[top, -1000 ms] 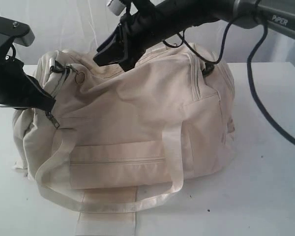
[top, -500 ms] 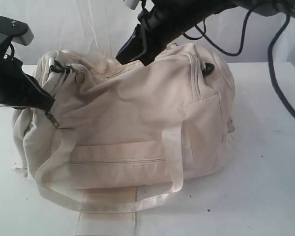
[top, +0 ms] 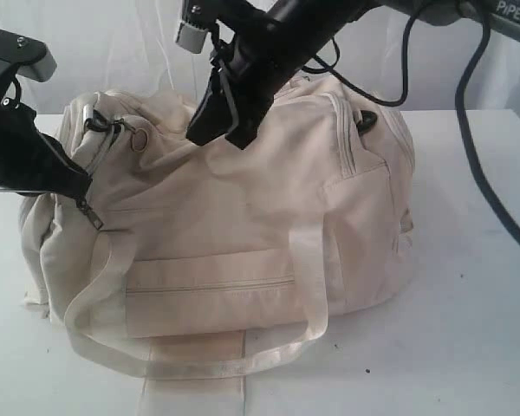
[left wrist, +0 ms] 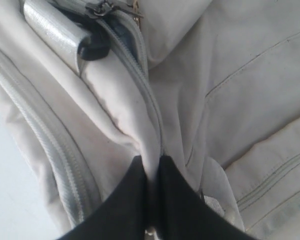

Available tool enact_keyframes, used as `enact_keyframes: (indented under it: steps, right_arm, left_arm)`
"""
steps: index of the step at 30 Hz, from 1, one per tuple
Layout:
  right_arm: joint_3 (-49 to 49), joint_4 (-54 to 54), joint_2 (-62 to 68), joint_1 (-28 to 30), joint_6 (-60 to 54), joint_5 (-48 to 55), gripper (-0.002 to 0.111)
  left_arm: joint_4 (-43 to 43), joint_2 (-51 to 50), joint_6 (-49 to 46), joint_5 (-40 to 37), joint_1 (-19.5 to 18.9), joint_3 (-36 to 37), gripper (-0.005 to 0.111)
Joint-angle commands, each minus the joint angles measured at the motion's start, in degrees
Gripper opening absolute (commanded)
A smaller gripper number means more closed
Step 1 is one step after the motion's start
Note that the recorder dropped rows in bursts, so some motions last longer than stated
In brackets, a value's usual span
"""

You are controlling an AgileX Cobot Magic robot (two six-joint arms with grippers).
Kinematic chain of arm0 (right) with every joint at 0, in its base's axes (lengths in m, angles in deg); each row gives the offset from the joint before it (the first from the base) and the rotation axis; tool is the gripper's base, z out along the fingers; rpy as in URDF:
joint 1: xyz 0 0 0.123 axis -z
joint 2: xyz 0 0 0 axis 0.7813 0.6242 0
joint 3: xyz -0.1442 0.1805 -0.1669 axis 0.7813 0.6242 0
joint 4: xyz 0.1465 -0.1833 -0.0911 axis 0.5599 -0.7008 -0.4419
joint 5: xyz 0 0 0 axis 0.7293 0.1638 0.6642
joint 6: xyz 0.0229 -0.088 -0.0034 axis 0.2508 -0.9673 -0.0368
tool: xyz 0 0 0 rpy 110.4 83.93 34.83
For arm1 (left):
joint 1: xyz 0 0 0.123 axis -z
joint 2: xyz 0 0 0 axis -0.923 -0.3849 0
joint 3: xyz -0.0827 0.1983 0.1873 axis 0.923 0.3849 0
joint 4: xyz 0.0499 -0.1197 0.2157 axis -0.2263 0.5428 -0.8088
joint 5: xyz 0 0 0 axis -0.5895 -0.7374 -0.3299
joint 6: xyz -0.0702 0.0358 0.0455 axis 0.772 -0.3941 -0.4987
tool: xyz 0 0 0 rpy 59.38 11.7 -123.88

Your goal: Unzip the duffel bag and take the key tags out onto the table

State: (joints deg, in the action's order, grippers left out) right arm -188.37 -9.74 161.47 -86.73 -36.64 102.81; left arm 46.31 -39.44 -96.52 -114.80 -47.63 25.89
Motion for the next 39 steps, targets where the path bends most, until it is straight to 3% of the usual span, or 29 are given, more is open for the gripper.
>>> enact_keyframes:
  steps: [1,6,11,13,28,32,39]
  right_arm:
    - [-0.3,-0.3,-0.5,-2.2,-0.4,-5.7,0.003]
    - [-0.3,1.1,-0.4,-3.4,-0.6,-13.2,0.010]
    - [-0.3,1.8,1.2,-4.2,-0.6,-16.2,0.037]
    - [-0.3,2.2,2.6,-4.6,-1.3,-18.0,0.042]
    - [-0.3,4.8,7.7,-8.6,-7.3,-27.8,0.043]
    - [-0.3,4.9,7.9,-9.1,-6.7,-31.7,0.036]
    - [-0.3,1.9,7.9,-9.2,-5.5,-37.5,0.000]
  left_arm:
    - [0.1,0.8,0.1,-3.8,0.4,0.6,0.000]
    - [0.1,0.8,0.0,-3.8,0.4,0.6,0.000]
    - [0.1,0.8,0.0,-3.5,0.4,0.6,0.000]
    - [0.1,0.8,-0.1,-3.4,0.4,0.6,0.000]
    - [-0.7,0.8,-0.1,-3.2,0.4,0.6,0.000]
    - [-0.7,0.8,-0.1,-3.3,0.4,0.6,0.000]
    - [-0.7,0.8,-0.1,-3.7,0.4,0.6,0.000]
